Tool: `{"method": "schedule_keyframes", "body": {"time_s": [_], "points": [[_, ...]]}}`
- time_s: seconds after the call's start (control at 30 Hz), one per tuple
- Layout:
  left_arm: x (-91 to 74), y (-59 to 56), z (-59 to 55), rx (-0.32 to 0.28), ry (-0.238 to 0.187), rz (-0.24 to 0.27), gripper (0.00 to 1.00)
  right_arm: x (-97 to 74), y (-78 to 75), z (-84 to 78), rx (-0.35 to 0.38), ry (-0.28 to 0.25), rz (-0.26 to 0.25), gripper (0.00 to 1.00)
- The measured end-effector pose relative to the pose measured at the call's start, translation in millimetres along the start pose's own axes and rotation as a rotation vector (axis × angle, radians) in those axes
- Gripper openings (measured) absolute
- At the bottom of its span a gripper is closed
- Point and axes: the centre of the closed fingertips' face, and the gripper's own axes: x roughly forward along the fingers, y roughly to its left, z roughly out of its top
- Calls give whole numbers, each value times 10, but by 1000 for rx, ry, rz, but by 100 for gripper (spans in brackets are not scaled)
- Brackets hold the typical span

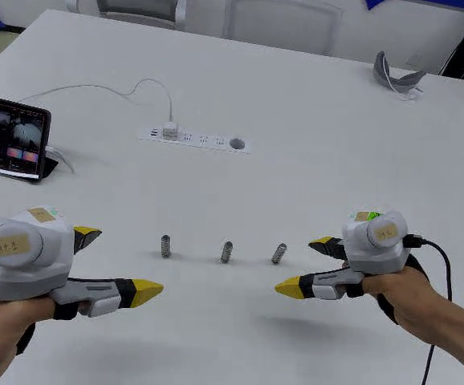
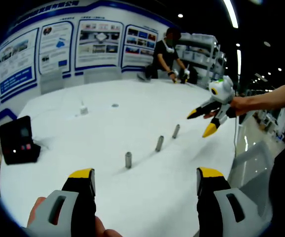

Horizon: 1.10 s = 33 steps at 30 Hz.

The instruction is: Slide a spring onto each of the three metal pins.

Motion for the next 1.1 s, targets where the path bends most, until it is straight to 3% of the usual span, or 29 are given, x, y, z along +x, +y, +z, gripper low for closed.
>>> {"method": "schedule_keyframes", "body": {"time_s": [0.7, 1.1], "points": [[37, 2, 4, -4, -5, -4, 87, -196, 243, 22, 109, -120, -50, 78], [14, 2, -3, -3, -8, -16, 80, -219, 295, 3, 122, -132, -53, 79]]}}
